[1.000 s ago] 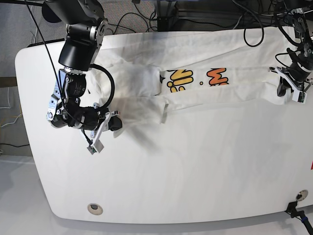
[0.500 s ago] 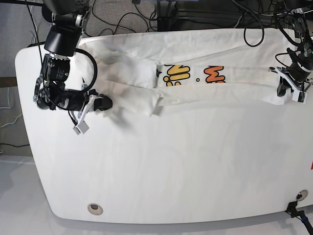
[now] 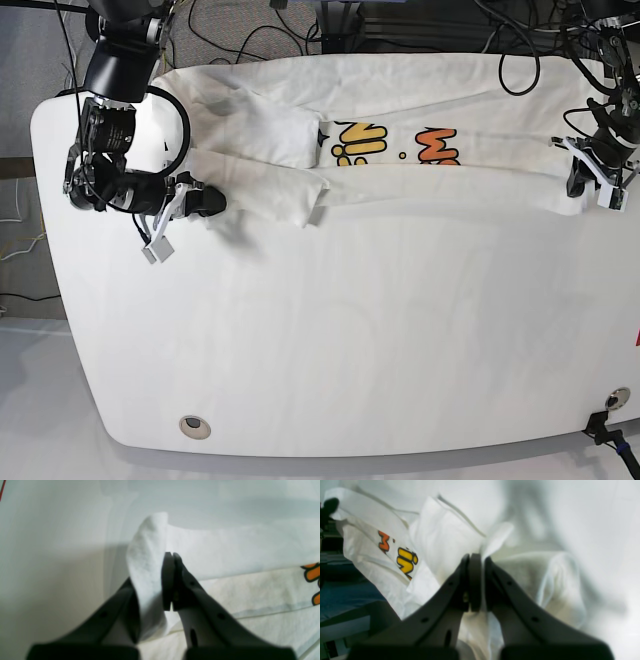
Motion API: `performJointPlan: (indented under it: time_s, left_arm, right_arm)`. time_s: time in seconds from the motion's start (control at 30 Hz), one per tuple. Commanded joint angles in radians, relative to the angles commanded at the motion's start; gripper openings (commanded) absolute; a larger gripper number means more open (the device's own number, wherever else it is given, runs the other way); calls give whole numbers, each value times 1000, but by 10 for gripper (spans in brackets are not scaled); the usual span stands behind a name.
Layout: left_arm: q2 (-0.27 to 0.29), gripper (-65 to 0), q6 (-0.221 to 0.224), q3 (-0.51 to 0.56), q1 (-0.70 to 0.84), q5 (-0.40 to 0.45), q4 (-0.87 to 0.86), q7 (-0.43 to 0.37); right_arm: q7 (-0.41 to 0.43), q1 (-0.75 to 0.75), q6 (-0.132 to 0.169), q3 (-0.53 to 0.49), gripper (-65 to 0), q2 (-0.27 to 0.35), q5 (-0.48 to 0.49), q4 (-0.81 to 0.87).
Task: Fold the T-shirt properly
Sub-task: 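Drag the held fabric with the right gripper toward the shirt's collar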
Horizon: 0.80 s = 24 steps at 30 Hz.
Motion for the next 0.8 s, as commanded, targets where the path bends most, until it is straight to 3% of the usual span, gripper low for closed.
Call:
performJointPlan:
  time_s: [0.17,0.33,0.5,0.67,0.8]
  left_arm:
    - [0,-650,0,0,0,0,0,0]
    - [0,-650,0,0,2,0,2,0]
    - [0,-650,-3,-28,17,-3,20,0]
    - [6,-650,-106,-69,80,-2,118,0]
    - [6,-650,-118,-72,94,-2,124,0]
  right_arm:
    - [-22,26,5,0,-650,-2,17,-2]
    - [-22,3,6,-2,-650,5,167,-2]
    - [-22,-71,6,-2,-650,6,187,12]
    - [-22,-170,6,-3,-650,3,187,140]
    - [-22,-236,6,-3,-650,0,187,183]
